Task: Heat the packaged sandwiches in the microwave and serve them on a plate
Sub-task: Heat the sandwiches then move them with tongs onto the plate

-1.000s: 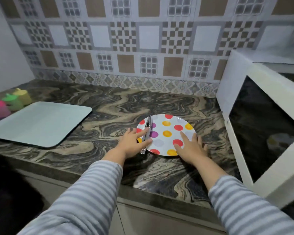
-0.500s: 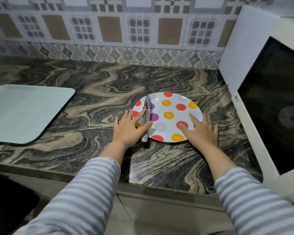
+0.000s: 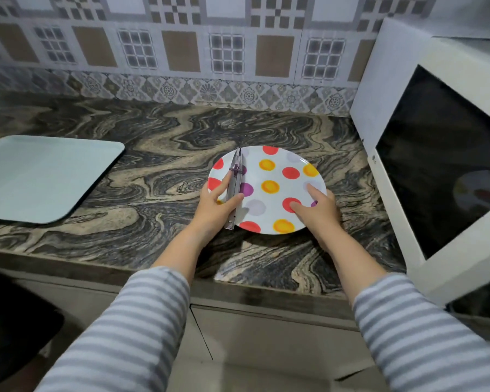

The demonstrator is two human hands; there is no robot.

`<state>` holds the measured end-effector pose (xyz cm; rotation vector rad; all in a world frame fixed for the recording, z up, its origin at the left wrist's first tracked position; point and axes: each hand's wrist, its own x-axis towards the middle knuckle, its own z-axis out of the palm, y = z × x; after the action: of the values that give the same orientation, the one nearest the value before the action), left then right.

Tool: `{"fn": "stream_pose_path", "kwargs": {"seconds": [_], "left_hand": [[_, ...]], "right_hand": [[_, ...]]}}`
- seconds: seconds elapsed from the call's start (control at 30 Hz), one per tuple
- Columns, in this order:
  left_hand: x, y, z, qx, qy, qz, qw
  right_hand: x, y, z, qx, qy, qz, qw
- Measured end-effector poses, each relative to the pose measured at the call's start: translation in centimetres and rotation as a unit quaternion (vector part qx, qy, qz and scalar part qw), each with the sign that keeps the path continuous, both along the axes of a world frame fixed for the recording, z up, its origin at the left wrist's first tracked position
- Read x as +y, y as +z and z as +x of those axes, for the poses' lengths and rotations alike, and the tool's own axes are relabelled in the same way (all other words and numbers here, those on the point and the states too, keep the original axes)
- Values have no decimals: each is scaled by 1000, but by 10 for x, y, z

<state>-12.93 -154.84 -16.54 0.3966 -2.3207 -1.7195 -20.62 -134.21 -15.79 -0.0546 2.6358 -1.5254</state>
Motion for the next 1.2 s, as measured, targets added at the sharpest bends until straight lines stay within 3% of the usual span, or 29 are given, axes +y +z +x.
{"fn": "stream_pose_path", "kwargs": {"seconds": [0.13,0.27,0.57,0.77,1.2], "left_hand": [[20,-5,42,19,21,56,998],[50,-11,97,8,35,99,994],[150,-28,239,10,28,101,994],[223,-37,301,11,79,138,987],[369,-30,270,13,-13,135,991]], "right_hand": [[20,10,35,-5,-10,-139,990],[49,1,83,-65,8,-191,979],[149,-19,206,-91,70,-183,976],[219,-30,268,-108,77,-192,972],[380,-21,298,-48,-53,-226,971]]}}
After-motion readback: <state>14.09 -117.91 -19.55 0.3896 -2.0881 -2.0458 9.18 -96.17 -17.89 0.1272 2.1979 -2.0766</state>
